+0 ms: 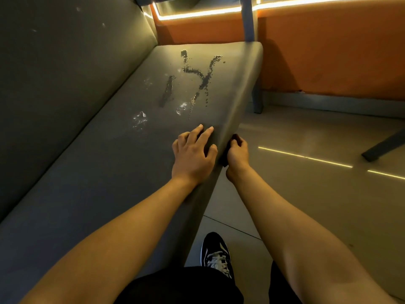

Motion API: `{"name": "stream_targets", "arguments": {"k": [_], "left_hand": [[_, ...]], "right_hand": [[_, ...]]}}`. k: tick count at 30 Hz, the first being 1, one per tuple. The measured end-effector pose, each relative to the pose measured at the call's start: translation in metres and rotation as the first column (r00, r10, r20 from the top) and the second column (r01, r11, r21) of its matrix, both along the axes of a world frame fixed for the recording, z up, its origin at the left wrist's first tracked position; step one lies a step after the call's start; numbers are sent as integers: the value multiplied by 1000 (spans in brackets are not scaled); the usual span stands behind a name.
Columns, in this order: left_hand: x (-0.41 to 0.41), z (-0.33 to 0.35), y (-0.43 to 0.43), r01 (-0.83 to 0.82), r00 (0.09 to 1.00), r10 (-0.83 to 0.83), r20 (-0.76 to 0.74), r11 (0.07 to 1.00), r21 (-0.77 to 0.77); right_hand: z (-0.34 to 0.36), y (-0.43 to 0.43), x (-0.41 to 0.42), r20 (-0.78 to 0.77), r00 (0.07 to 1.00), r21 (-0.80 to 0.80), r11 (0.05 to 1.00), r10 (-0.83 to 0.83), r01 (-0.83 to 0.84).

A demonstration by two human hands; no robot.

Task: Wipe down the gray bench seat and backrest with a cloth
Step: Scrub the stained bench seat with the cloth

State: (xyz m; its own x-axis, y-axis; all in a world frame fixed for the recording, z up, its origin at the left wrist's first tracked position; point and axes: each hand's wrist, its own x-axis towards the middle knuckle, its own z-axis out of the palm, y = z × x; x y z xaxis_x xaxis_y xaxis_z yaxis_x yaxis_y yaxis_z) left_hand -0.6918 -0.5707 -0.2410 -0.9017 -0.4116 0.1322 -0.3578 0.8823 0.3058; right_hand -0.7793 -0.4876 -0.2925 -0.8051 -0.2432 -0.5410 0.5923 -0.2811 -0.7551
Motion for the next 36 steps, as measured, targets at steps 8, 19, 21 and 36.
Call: {"name": "stream_targets", "arguments": {"k": [8,19,21,36], "left_hand": [[0,6,0,11,1000,-12,9,997,73],[22,58,-7,56,957,183,-226,646,761],[28,61,-10,40,958,199,-205,615,787],[76,45,-125,-481,748,592,-299,795,371]], "right_hand": [[25,6,30,-429,900,227,974,78,24],[108,4,38,-517,851,-18,993,90,-115],[119,-6,44,-352,929,-121,978,117,-170],[100,-89,41,-492,380,728,609,783,-314]]}}
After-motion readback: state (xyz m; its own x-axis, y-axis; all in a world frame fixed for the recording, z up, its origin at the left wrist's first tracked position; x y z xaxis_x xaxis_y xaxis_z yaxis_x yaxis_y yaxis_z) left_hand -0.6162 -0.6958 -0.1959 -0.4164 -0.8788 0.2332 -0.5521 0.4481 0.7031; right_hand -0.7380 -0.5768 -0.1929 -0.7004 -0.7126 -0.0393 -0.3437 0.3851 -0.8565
